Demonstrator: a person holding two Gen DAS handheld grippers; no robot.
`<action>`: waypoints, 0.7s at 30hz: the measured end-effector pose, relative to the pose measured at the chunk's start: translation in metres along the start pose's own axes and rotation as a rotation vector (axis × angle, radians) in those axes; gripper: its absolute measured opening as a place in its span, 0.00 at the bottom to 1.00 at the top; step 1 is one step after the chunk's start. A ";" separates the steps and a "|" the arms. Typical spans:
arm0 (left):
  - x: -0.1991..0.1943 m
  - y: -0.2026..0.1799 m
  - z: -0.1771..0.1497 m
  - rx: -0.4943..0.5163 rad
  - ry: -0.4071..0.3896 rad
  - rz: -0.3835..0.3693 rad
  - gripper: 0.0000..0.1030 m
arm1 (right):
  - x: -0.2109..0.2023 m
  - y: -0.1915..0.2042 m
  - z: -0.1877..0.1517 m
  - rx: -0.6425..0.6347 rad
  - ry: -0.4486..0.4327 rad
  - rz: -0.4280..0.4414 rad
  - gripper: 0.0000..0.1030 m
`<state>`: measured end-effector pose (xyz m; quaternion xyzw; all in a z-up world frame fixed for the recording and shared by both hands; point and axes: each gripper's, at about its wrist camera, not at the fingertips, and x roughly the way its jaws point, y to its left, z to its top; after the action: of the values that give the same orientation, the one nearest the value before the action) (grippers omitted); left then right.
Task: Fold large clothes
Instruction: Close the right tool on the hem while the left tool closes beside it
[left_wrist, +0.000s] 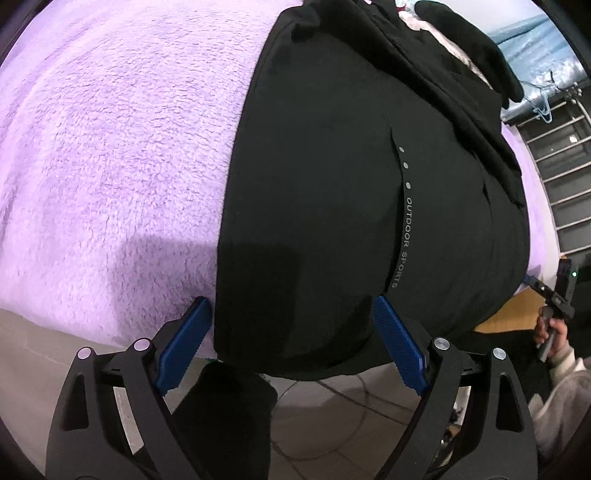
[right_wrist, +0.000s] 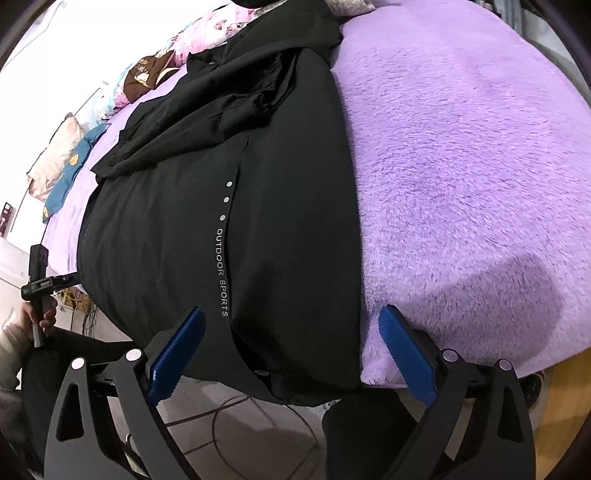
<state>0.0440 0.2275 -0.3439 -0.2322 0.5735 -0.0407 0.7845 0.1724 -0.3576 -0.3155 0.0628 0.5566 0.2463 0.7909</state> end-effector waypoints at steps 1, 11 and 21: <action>0.000 -0.001 0.000 0.005 -0.001 0.003 0.83 | 0.000 0.001 0.000 -0.004 0.001 0.009 0.88; 0.001 -0.003 -0.002 0.000 -0.010 -0.035 0.83 | 0.009 0.009 -0.004 -0.042 0.049 0.084 0.60; -0.003 0.004 -0.001 -0.016 -0.012 -0.031 0.64 | 0.015 0.015 -0.001 -0.049 0.075 0.086 0.07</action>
<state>0.0415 0.2322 -0.3431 -0.2475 0.5656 -0.0467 0.7853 0.1710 -0.3379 -0.3231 0.0581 0.5767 0.2957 0.7594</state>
